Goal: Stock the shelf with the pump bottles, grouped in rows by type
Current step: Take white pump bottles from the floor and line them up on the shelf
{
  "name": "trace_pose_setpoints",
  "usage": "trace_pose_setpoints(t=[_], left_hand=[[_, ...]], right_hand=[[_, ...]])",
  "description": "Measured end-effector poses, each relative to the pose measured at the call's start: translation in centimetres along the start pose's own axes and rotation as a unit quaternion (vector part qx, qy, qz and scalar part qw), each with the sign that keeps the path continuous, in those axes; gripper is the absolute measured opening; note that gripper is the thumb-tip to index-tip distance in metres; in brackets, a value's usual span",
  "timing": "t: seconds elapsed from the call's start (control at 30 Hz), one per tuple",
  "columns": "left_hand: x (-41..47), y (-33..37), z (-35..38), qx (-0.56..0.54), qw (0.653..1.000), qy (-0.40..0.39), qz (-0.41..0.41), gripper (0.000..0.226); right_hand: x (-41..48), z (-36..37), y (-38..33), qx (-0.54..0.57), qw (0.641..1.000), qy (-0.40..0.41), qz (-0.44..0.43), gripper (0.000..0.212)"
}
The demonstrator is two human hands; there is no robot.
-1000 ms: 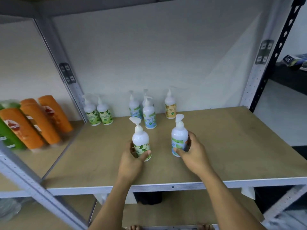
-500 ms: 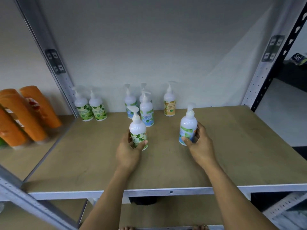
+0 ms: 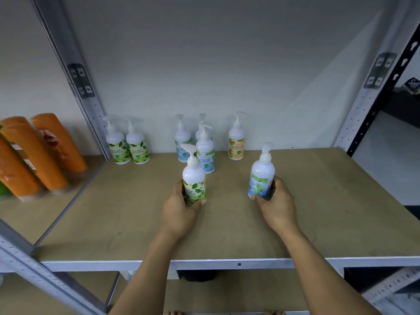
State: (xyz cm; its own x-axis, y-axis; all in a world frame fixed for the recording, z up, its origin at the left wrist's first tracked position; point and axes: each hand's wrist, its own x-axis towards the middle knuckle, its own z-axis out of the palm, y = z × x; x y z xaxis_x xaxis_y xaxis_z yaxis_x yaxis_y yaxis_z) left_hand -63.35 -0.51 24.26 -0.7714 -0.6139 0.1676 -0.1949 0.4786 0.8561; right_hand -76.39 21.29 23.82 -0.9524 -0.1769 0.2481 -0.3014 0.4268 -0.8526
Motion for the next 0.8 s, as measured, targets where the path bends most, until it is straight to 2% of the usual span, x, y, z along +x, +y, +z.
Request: trace_pose_setpoints(t=[0.13, 0.23, 0.6, 0.8], left_hand=[[0.2, 0.1, -0.2, -0.014, 1.000, 0.006, -0.010, 0.060], [0.4, -0.2, -0.9, -0.010, 0.999, 0.039, -0.019, 0.060], [0.7, -3.9, -8.8, 0.045, 0.986, 0.128, -0.093, 0.044], [0.0, -4.9, -10.6, 0.034, 0.984, 0.144, -0.102, 0.047]], right_hand=[[-0.6, 0.8, -0.3, -0.011, 1.000, -0.016, -0.019, 0.048], [-1.2, 1.7, -0.7, -0.014, 0.999, -0.027, -0.035, 0.049], [-2.3, 4.4, -2.5, -0.029, 0.996, -0.057, -0.063, 0.048], [-2.9, 6.4, -3.5, -0.018, 0.994, -0.063, -0.083, 0.053]])
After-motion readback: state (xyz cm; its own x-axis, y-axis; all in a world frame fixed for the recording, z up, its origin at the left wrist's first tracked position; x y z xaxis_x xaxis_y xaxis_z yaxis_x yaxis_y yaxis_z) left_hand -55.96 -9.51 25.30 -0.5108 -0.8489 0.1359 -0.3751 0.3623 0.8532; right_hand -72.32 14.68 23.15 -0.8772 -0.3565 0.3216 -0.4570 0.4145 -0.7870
